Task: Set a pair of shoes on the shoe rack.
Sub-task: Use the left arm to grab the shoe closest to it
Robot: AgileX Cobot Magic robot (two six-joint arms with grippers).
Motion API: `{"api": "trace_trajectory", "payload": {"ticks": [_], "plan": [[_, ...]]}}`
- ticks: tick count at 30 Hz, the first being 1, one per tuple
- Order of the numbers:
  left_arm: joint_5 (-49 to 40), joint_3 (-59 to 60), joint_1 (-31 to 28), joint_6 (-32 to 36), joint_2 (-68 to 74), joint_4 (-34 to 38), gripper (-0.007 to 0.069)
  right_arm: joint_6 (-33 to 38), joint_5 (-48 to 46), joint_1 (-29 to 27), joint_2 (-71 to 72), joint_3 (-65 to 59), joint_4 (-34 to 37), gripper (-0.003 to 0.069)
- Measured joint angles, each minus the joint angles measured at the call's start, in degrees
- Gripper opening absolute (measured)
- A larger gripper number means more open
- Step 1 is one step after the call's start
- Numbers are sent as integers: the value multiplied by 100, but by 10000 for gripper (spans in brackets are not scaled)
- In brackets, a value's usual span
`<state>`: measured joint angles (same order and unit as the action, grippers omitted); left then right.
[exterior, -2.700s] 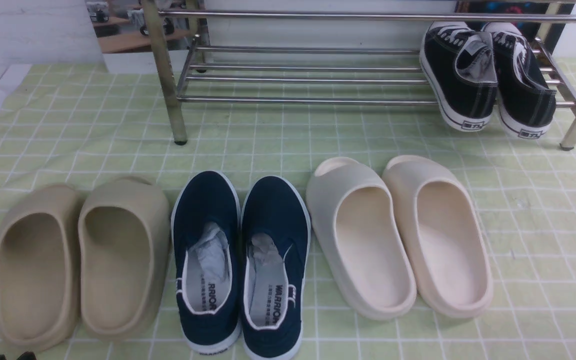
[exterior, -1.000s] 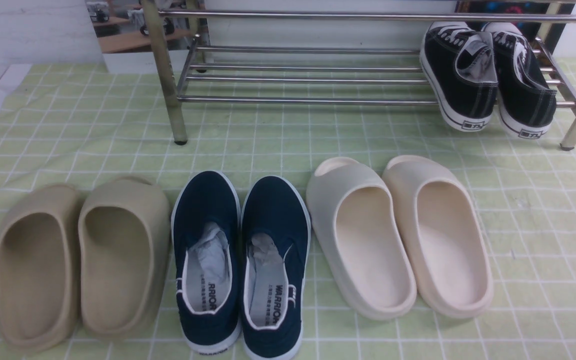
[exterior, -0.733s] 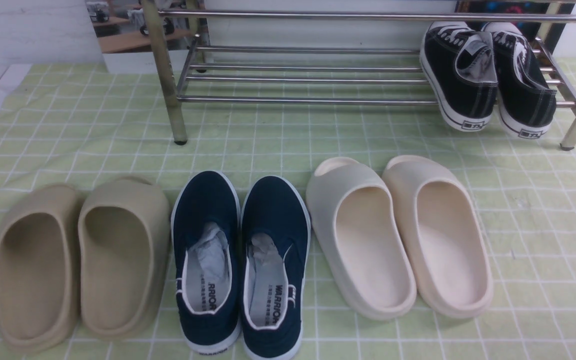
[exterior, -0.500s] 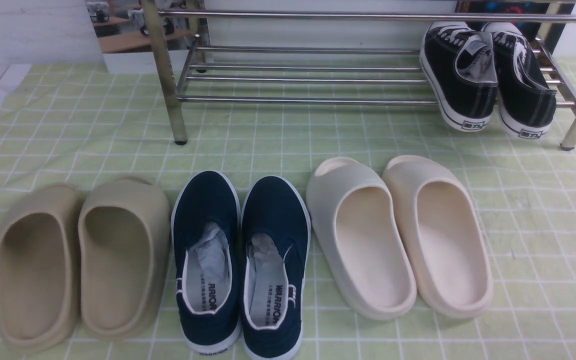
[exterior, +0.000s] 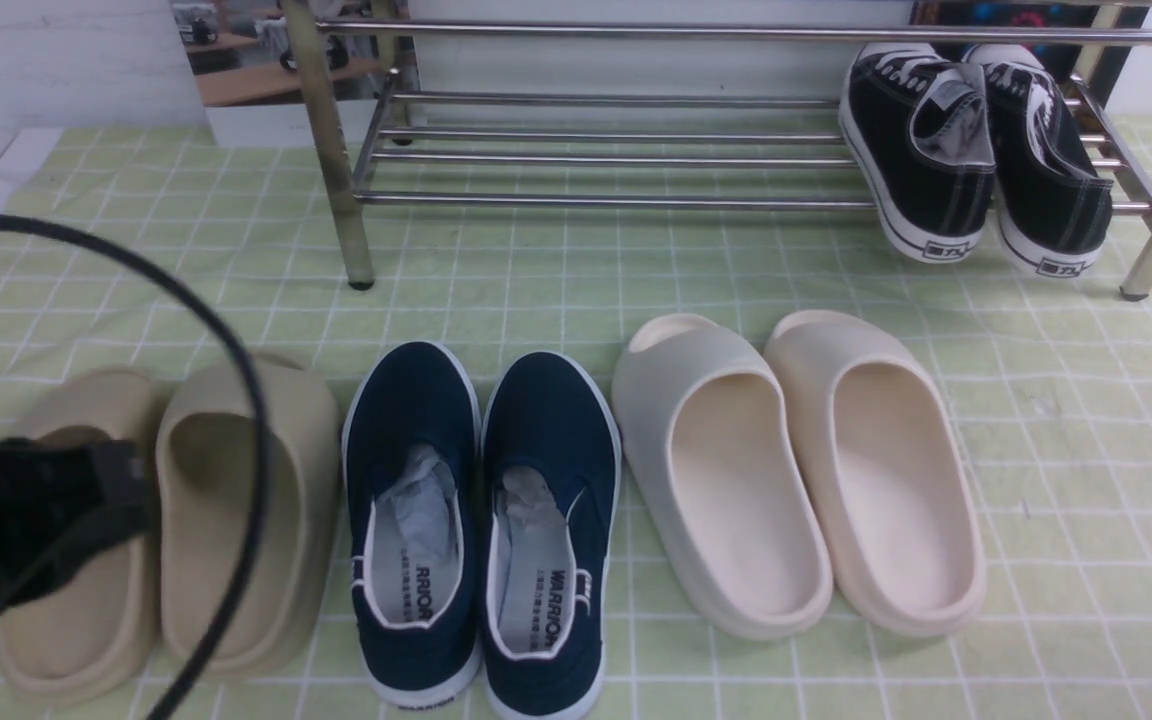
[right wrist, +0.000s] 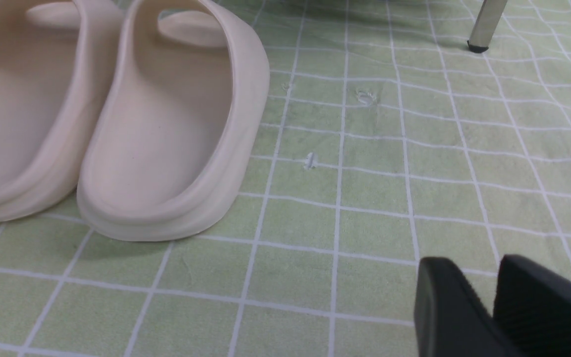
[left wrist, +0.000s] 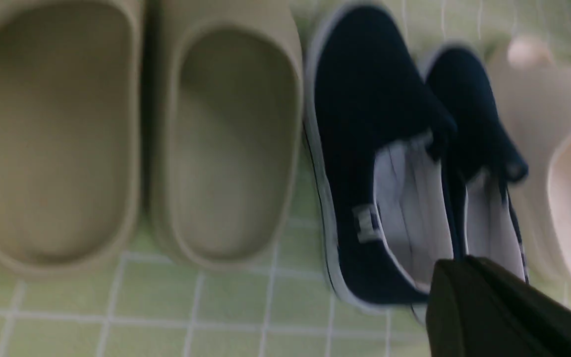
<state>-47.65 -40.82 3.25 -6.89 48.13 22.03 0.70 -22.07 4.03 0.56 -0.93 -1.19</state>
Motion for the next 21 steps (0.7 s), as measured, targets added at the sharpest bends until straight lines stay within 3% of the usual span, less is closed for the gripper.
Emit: {"api": "trace_trajectory", "payload": {"ticks": [2,6,11,13,16,17,19,21], "plan": [[-395,-193,0,358,649,352,-13,0,0,0,0,0,0,198],[-340,-279,71,435,1257,370,-13,0,0,0,0,0,0,204],[15,-285,846,214,1660,181,-13,0,0,0,0,0,0,204],[335,-298,1283,-214,1847,-132,-13,0,0,0,0,0,0,204],[920,-309,1751,-1325,2368,-980,65,0,0,0,0,0,0,206],[941,-309,1768,-1372,2399,-1023,73,0,0,0,0,0,0,207],[1071,-311,1866,-1683,2643,-1337,160,0,0,0,0,0,0,210],[1256,-311,1927,-1922,3021,-1640,299,0,0,0,0,0,0,214]]}}
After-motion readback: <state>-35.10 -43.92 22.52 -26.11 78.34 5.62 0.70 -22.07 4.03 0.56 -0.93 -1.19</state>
